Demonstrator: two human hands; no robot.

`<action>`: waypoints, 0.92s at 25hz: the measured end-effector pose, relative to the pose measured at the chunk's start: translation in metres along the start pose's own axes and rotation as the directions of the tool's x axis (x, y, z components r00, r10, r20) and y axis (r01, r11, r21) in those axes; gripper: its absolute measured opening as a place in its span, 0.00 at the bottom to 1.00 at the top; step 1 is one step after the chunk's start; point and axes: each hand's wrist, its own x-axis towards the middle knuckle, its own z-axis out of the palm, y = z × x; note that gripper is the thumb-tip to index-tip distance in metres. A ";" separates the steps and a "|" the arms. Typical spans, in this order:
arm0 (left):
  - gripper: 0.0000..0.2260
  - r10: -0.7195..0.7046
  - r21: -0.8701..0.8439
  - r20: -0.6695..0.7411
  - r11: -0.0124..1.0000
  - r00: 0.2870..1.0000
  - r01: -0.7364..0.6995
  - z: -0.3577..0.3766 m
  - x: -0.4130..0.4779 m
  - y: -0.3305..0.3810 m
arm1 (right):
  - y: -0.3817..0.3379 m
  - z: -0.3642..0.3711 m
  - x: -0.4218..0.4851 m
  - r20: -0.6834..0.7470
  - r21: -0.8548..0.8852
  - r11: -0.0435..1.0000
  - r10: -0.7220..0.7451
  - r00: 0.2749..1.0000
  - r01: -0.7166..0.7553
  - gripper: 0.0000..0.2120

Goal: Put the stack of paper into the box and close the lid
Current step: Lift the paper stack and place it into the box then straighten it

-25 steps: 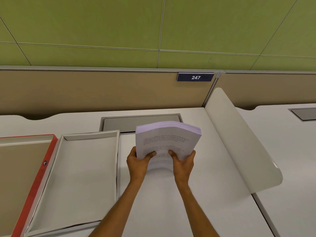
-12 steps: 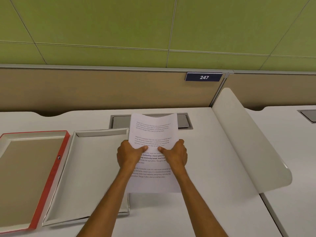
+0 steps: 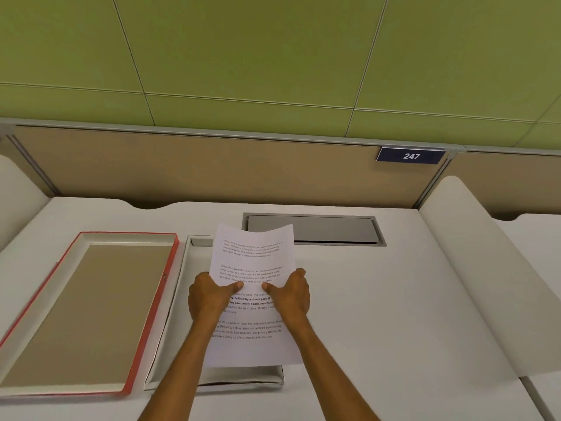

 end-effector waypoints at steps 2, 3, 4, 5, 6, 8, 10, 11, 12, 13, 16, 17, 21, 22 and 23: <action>0.16 -0.007 -0.010 0.005 1.000 1.000 0.007 -0.015 0.009 -0.012 | -0.005 0.021 -0.006 0.010 -0.008 1.000 0.005 1.000 -0.005 0.28; 0.16 -0.009 -0.016 0.010 1.000 1.000 0.010 -0.020 0.013 -0.017 | -0.007 0.030 -0.007 0.013 -0.010 1.000 0.010 1.000 -0.010 0.28; 0.16 -0.011 -0.022 0.016 1.000 1.000 0.012 -0.025 0.017 -0.022 | -0.008 0.038 -0.008 0.014 -0.011 1.000 0.015 1.000 -0.015 0.28; 0.17 -0.014 -0.030 0.024 0.999 1.000 0.015 -0.029 0.021 -0.026 | -0.009 0.045 -0.009 0.011 -0.012 1.000 0.017 1.000 -0.017 0.29; 0.18 -0.019 -0.039 0.031 0.999 0.999 0.020 -0.032 0.026 -0.031 | -0.011 0.052 -0.009 0.006 -0.016 1.000 0.018 1.000 -0.018 0.29; 0.19 -0.029 -0.052 0.043 0.998 0.999 0.031 -0.035 0.033 -0.040 | -0.012 0.063 -0.009 -0.005 -0.029 0.999 0.013 1.000 -0.014 0.30; 0.19 -0.045 -0.055 0.049 0.997 0.998 0.048 -0.037 0.038 -0.048 | -0.012 0.072 -0.008 -0.010 -0.039 0.999 -0.002 1.000 0.001 0.30; 0.19 -0.054 -0.056 0.054 0.997 0.997 0.057 -0.037 0.041 -0.051 | -0.011 0.077 -0.008 -0.013 -0.043 0.999 -0.010 1.000 0.010 0.30; 0.20 -0.062 -0.056 0.061 0.996 0.996 0.066 -0.037 0.044 -0.054 | -0.010 0.081 -0.007 -0.015 -0.049 0.999 -0.018 1.000 0.017 0.31; 0.20 -0.070 -0.053 0.067 0.996 0.995 0.074 -0.036 0.046 -0.057 | -0.008 0.085 -0.007 -0.017 -0.055 0.998 -0.022 1.000 0.021 0.31; 0.21 -0.084 -0.040 0.076 0.995 0.994 0.087 -0.035 0.053 -0.062 | -0.005 0.095 -0.004 -0.033 -0.077 0.997 -0.025 0.999 0.023 0.30; 0.21 -0.084 -0.041 0.079 0.995 0.993 0.088 -0.034 0.055 -0.063 | -0.004 0.098 -0.004 -0.038 -0.084 0.996 -0.026 0.999 0.023 0.29; 0.21 -0.078 -0.056 0.087 0.995 0.993 0.083 -0.028 0.061 -0.065 | -0.004 0.106 0.002 -0.055 -0.128 0.991 -0.035 0.998 0.028 0.29; 0.21 -0.077 -0.061 0.088 0.995 0.993 0.082 -0.027 0.063 -0.066 | -0.004 0.107 0.004 -0.056 -0.148 0.989 -0.040 0.998 0.032 0.29; 0.20 -0.076 -0.066 0.090 0.994 0.993 0.082 -0.026 0.064 -0.067 | -0.003 0.108 0.005 -0.056 -0.165 0.986 -0.044 0.997 0.035 0.29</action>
